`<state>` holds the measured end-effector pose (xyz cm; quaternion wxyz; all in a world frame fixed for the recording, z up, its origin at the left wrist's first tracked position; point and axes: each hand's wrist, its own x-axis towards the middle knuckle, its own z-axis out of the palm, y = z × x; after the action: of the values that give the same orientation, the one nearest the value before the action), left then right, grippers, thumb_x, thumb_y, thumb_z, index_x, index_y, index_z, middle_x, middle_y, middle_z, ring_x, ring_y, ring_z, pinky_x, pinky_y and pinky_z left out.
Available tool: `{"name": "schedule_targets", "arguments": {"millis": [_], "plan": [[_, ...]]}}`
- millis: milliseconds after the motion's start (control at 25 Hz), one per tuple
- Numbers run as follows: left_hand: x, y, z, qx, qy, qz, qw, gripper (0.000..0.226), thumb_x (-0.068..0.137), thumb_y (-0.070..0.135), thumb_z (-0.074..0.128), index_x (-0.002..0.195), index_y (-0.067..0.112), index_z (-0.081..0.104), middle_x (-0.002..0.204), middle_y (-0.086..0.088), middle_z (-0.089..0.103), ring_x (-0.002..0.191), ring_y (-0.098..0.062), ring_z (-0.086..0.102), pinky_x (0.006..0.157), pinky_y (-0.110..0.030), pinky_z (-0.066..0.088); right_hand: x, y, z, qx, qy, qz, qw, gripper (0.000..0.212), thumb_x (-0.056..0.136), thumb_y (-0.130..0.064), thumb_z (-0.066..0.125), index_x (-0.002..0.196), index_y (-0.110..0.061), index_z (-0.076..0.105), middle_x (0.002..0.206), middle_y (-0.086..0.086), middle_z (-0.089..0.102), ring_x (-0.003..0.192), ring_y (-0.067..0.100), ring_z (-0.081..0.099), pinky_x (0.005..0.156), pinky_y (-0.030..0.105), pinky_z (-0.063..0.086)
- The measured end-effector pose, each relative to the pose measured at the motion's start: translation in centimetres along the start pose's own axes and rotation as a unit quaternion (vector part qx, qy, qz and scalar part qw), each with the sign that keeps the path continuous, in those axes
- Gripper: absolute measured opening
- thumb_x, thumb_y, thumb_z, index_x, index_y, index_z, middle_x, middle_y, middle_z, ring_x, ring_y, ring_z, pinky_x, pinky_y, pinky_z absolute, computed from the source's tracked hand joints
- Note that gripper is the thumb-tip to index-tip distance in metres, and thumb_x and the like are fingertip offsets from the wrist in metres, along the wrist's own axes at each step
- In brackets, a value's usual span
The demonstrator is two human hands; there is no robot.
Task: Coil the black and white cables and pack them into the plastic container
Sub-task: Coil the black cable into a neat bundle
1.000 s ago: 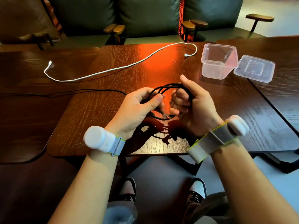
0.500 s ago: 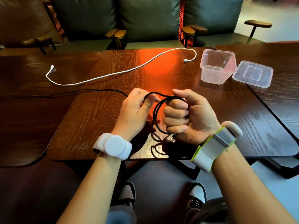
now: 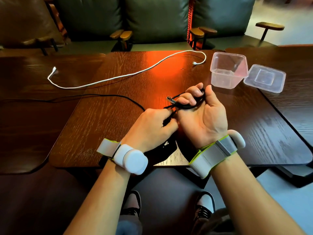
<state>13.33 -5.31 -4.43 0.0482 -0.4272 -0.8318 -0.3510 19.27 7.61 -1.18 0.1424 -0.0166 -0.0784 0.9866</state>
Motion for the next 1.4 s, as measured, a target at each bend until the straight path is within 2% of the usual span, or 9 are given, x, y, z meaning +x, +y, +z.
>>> {"name": "schedule_targets", "arguments": {"millis": [240, 400, 560, 680, 800, 920, 1080, 1280, 1400], "plan": [[-0.3, 1.2, 0.2, 0.002, 0.012, -0.01, 1.0, 0.026, 0.083, 0.042, 0.057, 0.098, 0.026, 0.072, 0.078, -0.001, 0.073, 0.078, -0.026, 0.067, 0.07, -0.038, 0.053, 0.5, 1.0, -0.1, -0.283, 0.028, -0.188, 0.94, 0.017, 0.105, -0.023, 0.038, 0.104, -0.016, 0.054, 0.097, 0.0, 0.068, 0.065, 0.008, 0.043, 0.065, 0.022, 0.034], [-0.6, 2.3, -0.1, 0.01, 0.058, 0.023, 0.998, 0.021, 0.077, 0.04, 0.056, 0.093, 0.027, 0.058, 0.063, -0.002, 0.062, 0.064, -0.033, 0.056, 0.058, -0.04, 0.05, -0.4, 1.4, -0.8, -0.618, -0.095, -0.285, 0.727, 0.019, 0.102, -0.021, 0.039, 0.118, -0.014, 0.047, 0.114, 0.007, 0.065, 0.097, 0.013, 0.057, 0.091, 0.033, 0.045], [-0.5, 2.1, -1.0, 0.008, 0.078, -0.006, 0.997, 0.025, 0.074, 0.04, 0.059, 0.097, 0.031, 0.055, 0.065, -0.006, 0.064, 0.067, -0.035, 0.061, 0.058, -0.039, 0.05, -0.7, 0.5, -1.2, -0.772, -0.127, -0.289, 0.551, 0.023, 0.102, -0.021, 0.042, 0.122, -0.01, 0.045, 0.116, 0.005, 0.062, 0.114, 0.021, 0.056, 0.101, 0.044, 0.041], [-0.2, 1.2, -1.4, -0.061, 0.086, -0.025, 0.994, 0.011, 0.085, 0.036, 0.069, 0.091, 0.027, 0.07, 0.067, 0.002, 0.067, 0.066, -0.015, 0.064, 0.065, -0.034, 0.052, -0.5, -1.2, -1.3, -0.804, -0.109, -0.238, 0.534, 0.021, 0.104, -0.023, 0.042, 0.121, -0.01, 0.043, 0.105, 0.001, 0.066, 0.094, 0.009, 0.061, 0.09, 0.028, 0.047], [0.1, 0.0, -1.7, -0.105, 0.111, -0.045, 0.987, 0.017, 0.09, 0.041, 0.065, 0.088, 0.026, 0.072, 0.07, 0.0, 0.069, 0.068, -0.019, 0.064, 0.069, -0.043, 0.051, -0.2, -2.3, -1.7, -0.84, -0.103, -0.173, 0.503, 0.018, 0.104, -0.025, 0.041, 0.117, -0.013, 0.045, 0.09, -0.004, 0.065, 0.081, 0.014, 0.065, 0.083, 0.039, 0.052], [0.3, -0.9, -1.8, -0.108, 0.132, -0.065, 0.983, 0.016, 0.092, 0.041, 0.065, 0.087, 0.026, 0.071, 0.063, -0.009, 0.062, 0.062, -0.023, 0.055, 0.064, -0.043, 0.048, 0.1, -2.3, -1.8, -0.799, -0.093, -0.081, 0.589, 0.014, 0.099, -0.019, 0.043, 0.112, -0.02, 0.048, 0.084, -0.005, 0.066, 0.077, 0.02, 0.071, 0.08, 0.049, 0.057], [-0.1, -1.4, -2.0, 0.005, 0.162, -0.045, 0.986, 0.013, 0.092, 0.042, 0.063, 0.093, 0.031, 0.071, 0.081, 0.011, 0.061, 0.079, -0.009, 0.058, 0.072, -0.037, 0.05, 0.4, -2.1, -1.6, -0.671, -0.049, 0.015, 0.739, 0.035, 0.077, -0.015, 0.043, 0.111, -0.018, 0.052, 0.088, 0.004, 0.071, 0.077, 0.023, 0.06, 0.069, 0.037, 0.05], [-0.2, -0.5, -1.5, 0.099, 0.147, 0.162, 0.971, 0.024, 0.081, 0.006, 0.069, 0.103, 0.016, 0.072, 0.105, 0.001, 0.064, 0.1, -0.024, 0.058, 0.082, -0.045, 0.045, 0.4, -1.7, -1.4, -0.558, -0.011, 0.044, 0.829, 0.025, 0.092, -0.008, 0.035, 0.115, -0.007, 0.045, 0.08, 0.005, 0.067, 0.074, 0.027, 0.048, 0.062, 0.033, 0.038], [-0.2, 0.2, -0.7, 0.112, 0.124, 0.197, 0.966, 0.022, 0.081, 0.018, 0.074, 0.102, 0.012, 0.071, 0.103, -0.002, 0.067, 0.094, -0.027, 0.063, 0.076, -0.046, 0.046, 0.3, -1.5, -0.6, -0.509, 0.011, 0.059, 0.859, 0.023, 0.099, -0.015, 0.029, 0.114, -0.006, 0.045, 0.081, 0.009, 0.054, 0.07, 0.02, 0.046, 0.064, 0.032, 0.035]]}}
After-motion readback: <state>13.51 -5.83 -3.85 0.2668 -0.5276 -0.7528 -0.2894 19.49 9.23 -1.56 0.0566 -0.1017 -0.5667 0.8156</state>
